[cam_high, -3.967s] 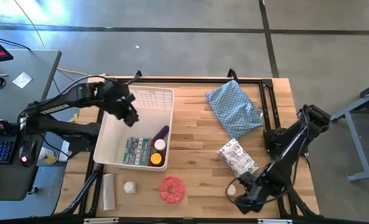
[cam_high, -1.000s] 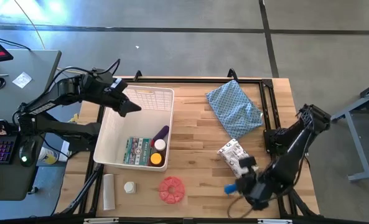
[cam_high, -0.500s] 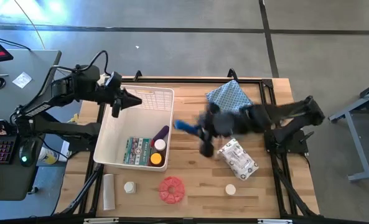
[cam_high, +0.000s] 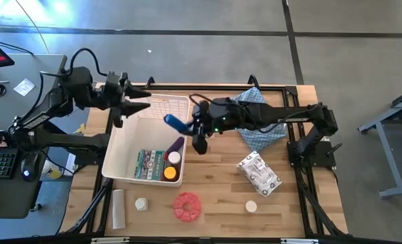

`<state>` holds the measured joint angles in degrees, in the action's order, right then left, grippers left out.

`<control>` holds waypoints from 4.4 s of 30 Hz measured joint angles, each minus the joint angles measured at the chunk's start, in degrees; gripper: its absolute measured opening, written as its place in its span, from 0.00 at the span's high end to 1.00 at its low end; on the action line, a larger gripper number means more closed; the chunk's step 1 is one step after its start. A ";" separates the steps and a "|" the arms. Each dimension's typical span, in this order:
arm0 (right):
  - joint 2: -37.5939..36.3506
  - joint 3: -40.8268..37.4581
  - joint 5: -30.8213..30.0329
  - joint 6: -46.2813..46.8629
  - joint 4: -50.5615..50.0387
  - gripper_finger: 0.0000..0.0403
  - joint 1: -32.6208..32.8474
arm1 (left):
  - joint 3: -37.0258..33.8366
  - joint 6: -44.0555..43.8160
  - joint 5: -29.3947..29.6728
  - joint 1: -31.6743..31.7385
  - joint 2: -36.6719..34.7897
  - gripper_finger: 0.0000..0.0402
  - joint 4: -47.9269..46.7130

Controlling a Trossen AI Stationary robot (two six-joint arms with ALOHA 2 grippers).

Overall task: Pick & place medical supplies in basket/bin
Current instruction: Put the blue rolled gauze into the white bin, then adjust the violet rolled gauze in the white bin

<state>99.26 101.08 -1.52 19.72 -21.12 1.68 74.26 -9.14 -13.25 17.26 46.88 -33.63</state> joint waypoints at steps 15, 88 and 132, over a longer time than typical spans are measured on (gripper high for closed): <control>0.00 0.02 2.23 -0.81 2.02 0.86 -2.40 | -0.02 -1.30 1.38 0.00 7.33 0.16 3.60; -8.42 0.09 3.44 -0.46 -24.19 0.43 -9.32 | 0.00 1.98 6.48 0.04 11.59 0.70 -19.93; -9.97 0.09 5.96 4.31 -25.47 0.53 -8.32 | -0.22 17.67 7.34 0.02 46.35 0.15 -35.52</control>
<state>89.30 101.16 4.44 24.03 -46.58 -6.63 74.04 8.53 -5.91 17.28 93.23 -69.15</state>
